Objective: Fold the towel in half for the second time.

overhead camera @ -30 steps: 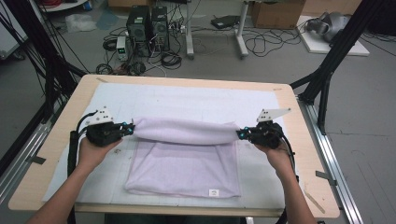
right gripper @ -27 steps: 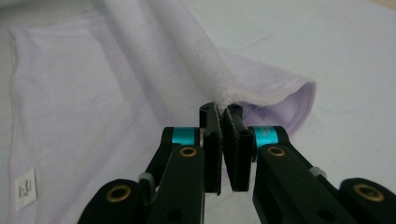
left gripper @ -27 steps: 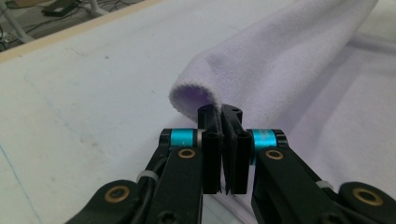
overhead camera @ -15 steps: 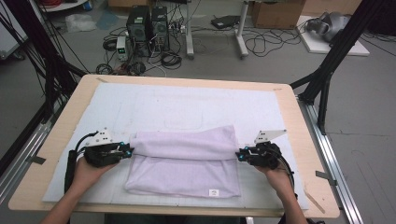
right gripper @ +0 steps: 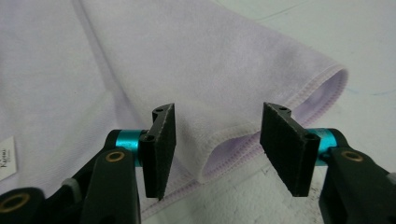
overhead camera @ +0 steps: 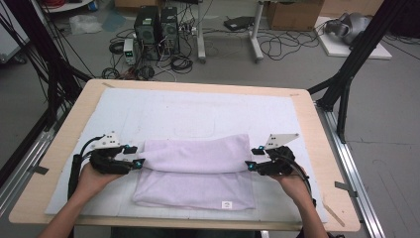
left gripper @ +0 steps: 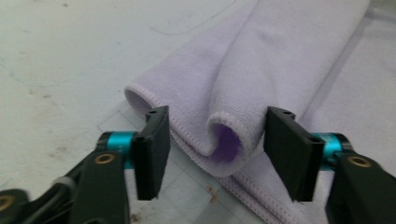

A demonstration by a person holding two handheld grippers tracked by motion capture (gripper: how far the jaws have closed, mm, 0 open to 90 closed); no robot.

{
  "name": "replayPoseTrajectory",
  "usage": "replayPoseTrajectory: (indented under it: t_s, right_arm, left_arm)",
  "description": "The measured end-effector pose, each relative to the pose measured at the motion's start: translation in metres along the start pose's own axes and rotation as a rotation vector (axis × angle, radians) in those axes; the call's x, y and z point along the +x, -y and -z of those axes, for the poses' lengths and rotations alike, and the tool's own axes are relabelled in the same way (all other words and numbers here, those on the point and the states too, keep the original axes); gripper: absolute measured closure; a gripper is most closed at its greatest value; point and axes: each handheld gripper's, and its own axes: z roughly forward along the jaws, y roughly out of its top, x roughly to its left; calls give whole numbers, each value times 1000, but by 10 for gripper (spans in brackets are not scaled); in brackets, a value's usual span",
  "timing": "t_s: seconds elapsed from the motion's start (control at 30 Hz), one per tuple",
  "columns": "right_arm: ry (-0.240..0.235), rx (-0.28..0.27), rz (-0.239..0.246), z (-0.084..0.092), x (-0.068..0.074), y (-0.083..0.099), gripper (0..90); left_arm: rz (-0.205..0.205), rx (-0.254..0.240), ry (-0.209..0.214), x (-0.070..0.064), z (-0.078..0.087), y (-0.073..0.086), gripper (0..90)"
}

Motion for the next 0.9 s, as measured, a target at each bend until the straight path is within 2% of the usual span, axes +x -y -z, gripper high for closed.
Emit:
replayPoseTrajectory:
  t_s: [0.1, 0.13, 0.17, 0.23, 0.3, 0.37, 0.47, 0.57, 0.63, 0.7, 0.8, 0.9]
  right_arm:
    - [-33, 26, -15, -9, -5, 4, 661]
    - [-55, 40, -23, -10, -6, 5, 764]
    - [-77, 51, -22, -11, -5, 6, 813]
    - [-80, 39, -5, -7, -2, 4, 845]
    - [-66, 5, 14, 2, 3, 2, 846]
    - [-69, -24, 22, 12, 8, 1, 849]
    - [-79, -52, 28, 26, 20, 8, 843]
    - [-104, -60, 20, 35, 33, 18, 780]
    - [-92, -74, 27, 42, 37, 20, 716]
    - [-83, -91, 20, 46, 35, 17, 694]
    - [-60, -77, 28, 37, 28, 7, 644]
    - [-55, -42, 33, 15, 21, 1, 604]
  left_arm:
    - [-29, 17, 19, -3, -6, 2, 781]
    - [-34, 14, 25, -4, -6, 2, 832]
    - [-42, 8, 22, -5, -5, 1, 845]
    - [-48, -8, 14, -5, 1, 0, 850]
    - [-41, -33, 10, -7, 9, -2, 850]
    - [-54, -45, 13, -10, 16, -1, 848]
    - [-62, -41, 31, -19, 24, 5, 830]
    - [-68, -7, 40, -25, 30, 13, 682]
    - [-63, 0, 31, -25, 35, 15, 581]
    - [-53, -16, 18, -24, 39, 13, 520]
    - [-46, -37, 17, -23, 38, 7, 518]
    - [-54, -34, 27, -22, 28, 4, 566]
